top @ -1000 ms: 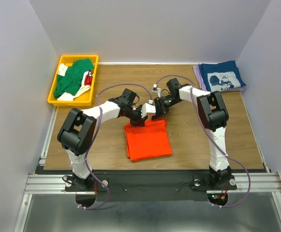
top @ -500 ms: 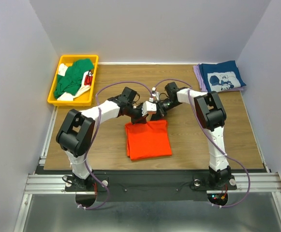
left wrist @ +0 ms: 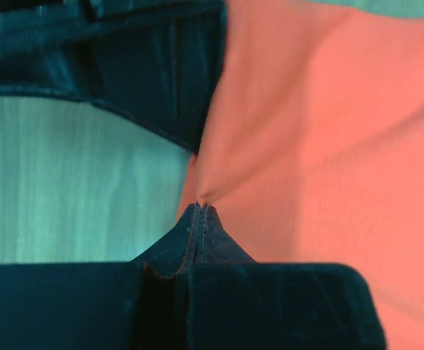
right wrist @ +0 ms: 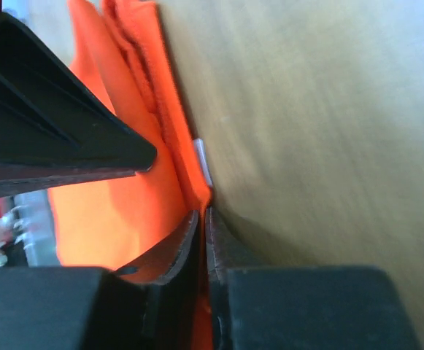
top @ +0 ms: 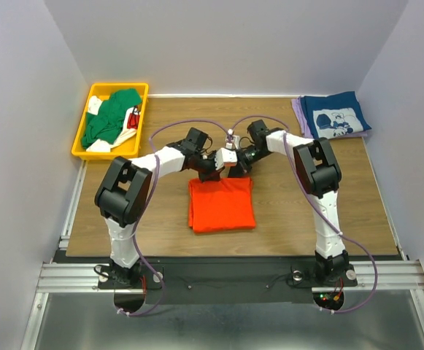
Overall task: Fold and stack the t-shirts
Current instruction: Fold the tshirt
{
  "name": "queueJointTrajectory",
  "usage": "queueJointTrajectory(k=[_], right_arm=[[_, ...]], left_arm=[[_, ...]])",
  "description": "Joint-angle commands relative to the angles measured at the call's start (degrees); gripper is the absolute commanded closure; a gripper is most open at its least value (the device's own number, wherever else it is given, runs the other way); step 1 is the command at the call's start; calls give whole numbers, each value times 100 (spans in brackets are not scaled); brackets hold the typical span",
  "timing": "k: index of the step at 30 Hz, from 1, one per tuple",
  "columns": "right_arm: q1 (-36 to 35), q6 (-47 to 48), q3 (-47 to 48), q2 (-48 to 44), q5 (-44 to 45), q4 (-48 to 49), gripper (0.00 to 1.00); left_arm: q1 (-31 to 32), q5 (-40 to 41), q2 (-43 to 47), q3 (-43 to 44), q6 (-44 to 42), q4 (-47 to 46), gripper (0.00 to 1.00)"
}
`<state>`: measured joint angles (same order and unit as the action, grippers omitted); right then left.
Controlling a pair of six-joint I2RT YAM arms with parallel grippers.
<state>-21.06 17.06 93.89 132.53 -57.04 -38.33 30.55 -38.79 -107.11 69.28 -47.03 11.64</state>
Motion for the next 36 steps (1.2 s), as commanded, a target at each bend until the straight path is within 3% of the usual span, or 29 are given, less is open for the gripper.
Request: queueJointTrajectory(k=[1, 3, 4, 5, 8, 10, 12, 17, 18, 22, 24, 28, 36], right_arm=[[225, 201, 428, -271, 1676, 159, 80], [374, 140, 577, -473, 2002, 159, 75], [435, 96, 778, -543, 2264, 159, 67], [506, 61, 867, -674, 2337, 141, 63], [796, -115, 1166, -947, 2504, 98, 56], [919, -299, 1159, -1334, 2426, 71, 52], [928, -553, 992, -1772, 2033, 62, 53], [806, -1798, -191, -2205, 406, 368, 64], [753, -2055, -413, -2240, 38, 518, 66], [410, -2900, -1529, -2433, -246, 1572, 72], [287, -3173, -1767, -2329, -290, 1951, 72], [260, -3473, -1865, -1820, 50, 2522, 74], [690, -4218, -1163, -466, 298, 3331, 78]], left_arm=[[-128, 161, -230, 665, -43, 179, 100], [-171, 161, -336, 885, 9, 225, 95], [-267, 135, -406, 956, 79, 277, 93], [-321, 126, -425, 1130, 158, 304, 83], [-672, -93, -268, 1403, 692, 347, 73], [-961, -304, 117, 1475, 1088, 200, 61], [-1129, -584, 487, 1178, 1867, -64, 57], [-1218, -1069, 1236, 168, 3565, -731, 58], [-1200, -1078, 1245, 0, 4482, -907, 60], [-1200, -1545, 1149, -984, 5544, -1829, 65], [-1226, -1544, 1140, -1608, 6273, -2951, 66], [-1270, -1466, 868, -1944, 6706, -3668, 68], [-1806, -1429, -694, -1338, 7259, -4477, 74]])
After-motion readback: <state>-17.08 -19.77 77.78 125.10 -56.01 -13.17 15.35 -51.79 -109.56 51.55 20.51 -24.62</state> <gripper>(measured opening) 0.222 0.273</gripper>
